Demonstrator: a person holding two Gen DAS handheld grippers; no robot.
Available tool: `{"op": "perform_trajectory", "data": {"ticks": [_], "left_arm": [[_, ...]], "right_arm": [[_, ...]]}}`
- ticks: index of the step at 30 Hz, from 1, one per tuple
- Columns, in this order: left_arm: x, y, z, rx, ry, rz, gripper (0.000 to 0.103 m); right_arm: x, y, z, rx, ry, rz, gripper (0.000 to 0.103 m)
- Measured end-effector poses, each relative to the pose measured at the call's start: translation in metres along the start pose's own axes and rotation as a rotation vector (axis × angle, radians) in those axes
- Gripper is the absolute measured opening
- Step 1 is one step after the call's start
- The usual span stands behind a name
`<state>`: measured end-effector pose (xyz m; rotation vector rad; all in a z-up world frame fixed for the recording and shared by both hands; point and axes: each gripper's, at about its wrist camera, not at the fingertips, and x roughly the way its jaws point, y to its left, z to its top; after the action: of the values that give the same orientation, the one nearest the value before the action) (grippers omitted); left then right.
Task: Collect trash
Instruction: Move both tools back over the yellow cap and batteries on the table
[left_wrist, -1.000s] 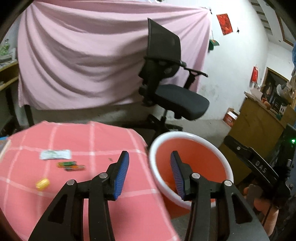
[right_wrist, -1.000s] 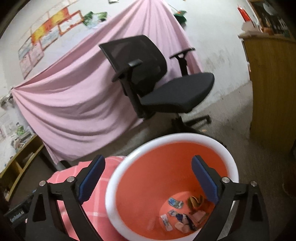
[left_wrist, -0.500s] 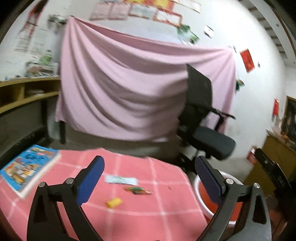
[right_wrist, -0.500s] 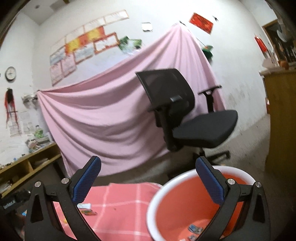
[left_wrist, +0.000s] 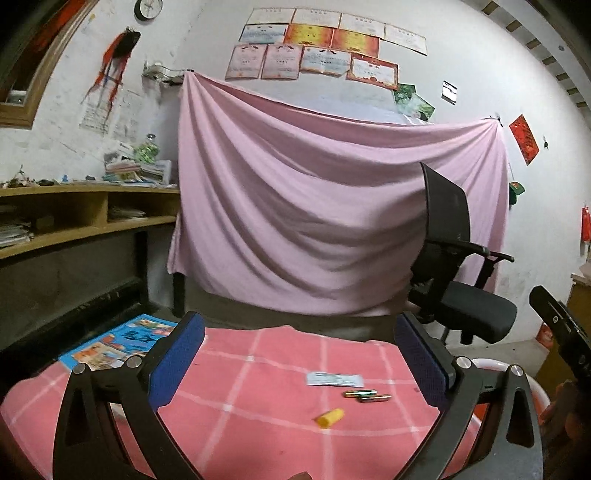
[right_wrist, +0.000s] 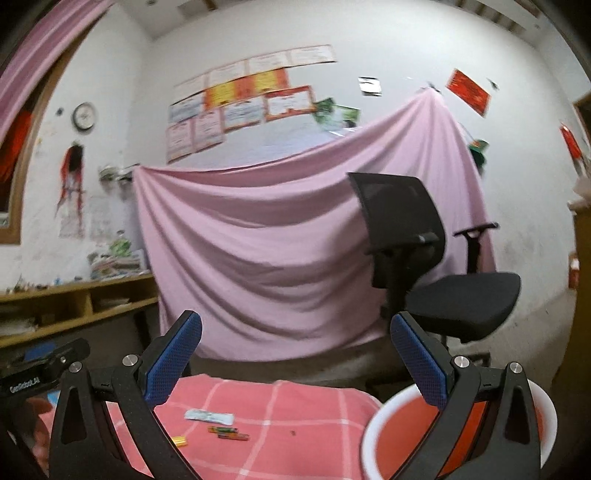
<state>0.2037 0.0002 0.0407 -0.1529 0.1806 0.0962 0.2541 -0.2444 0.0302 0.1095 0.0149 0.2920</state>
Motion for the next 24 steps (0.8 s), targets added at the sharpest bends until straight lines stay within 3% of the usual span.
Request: {"op": "perform_trajectory", "data": {"ticks": [5,11,16,24], "left_arm": [[-0.006,0.015,-0.012,0.034,-0.009,0.021,0.100],[0.005,0.025,-0.024,0.002,0.043,0.023,0.100],[0.024,0.027,-0.030,-0.004,0.141,0.021,0.100],[0.055,0.022,-0.037,-0.007,0.300,-0.058,0.100]], "right_arm": [[0.012,0.024,-0.011,-0.088,0.060,0.061,0.103],[0.026,0.037,-0.027,-0.139,0.148,0.076,0.103],[0.035,0.042,-0.043,-0.168,0.216,0.064,0.103],[0.047,0.041,-0.054,-0.173,0.297,0.043,0.103]]}}
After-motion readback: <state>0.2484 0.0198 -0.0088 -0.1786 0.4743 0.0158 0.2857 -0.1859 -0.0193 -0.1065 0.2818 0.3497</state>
